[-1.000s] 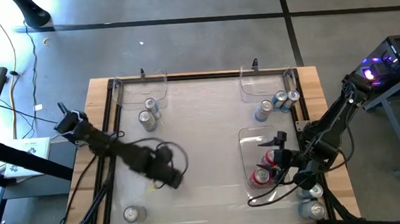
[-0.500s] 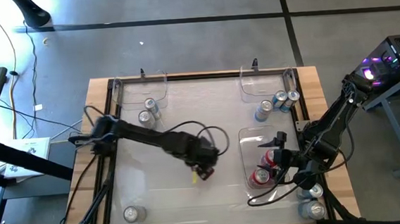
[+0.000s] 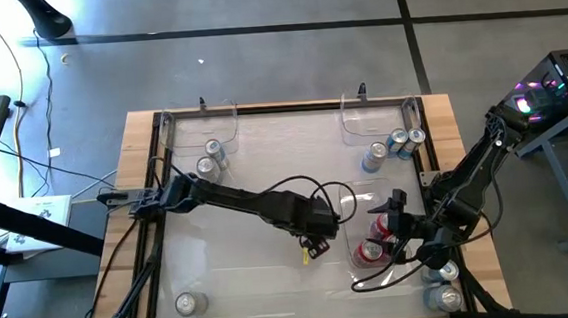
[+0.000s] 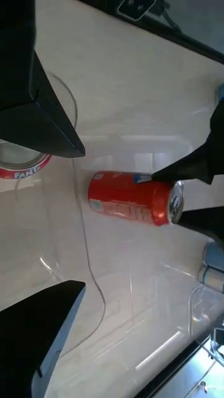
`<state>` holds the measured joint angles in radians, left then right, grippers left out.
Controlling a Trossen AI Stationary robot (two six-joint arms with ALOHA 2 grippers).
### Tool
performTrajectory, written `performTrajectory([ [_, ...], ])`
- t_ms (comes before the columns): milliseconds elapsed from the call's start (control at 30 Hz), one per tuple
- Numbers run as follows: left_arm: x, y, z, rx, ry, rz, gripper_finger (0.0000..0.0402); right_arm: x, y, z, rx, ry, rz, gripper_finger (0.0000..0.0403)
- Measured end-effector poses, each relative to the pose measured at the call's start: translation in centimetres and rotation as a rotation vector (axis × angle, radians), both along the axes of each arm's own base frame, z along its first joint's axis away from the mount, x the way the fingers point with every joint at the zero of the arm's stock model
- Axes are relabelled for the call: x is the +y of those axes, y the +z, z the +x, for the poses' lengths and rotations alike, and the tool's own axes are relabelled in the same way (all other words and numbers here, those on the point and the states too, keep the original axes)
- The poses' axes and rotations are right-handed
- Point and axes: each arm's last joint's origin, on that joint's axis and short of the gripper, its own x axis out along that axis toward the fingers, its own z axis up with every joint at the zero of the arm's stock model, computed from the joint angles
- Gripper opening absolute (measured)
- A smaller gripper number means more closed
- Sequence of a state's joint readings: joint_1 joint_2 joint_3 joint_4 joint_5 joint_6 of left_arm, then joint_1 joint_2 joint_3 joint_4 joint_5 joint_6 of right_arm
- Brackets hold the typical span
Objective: Sort soda cans
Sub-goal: Put the orange soda can into the bottom right transparent bin
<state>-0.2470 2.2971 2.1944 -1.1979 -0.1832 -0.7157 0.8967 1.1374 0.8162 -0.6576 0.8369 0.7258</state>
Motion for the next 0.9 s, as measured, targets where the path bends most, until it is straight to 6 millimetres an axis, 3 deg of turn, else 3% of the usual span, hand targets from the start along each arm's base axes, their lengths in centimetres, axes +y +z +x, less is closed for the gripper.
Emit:
performTrajectory([
  [533, 0.4, 0.3, 0.5, -0.029, -0.093, -0.027, 0.0343, 0.2, 0.1, 0.1, -0.018, 0.0, 0.021, 0.0337],
  [900, -0.7, 2.3, 0.5, -0.095, -0.141, -0.018, 0.0346, 0.2, 0.2, 0.3, -0.046, -0.015, 0.005, 0.0337],
])
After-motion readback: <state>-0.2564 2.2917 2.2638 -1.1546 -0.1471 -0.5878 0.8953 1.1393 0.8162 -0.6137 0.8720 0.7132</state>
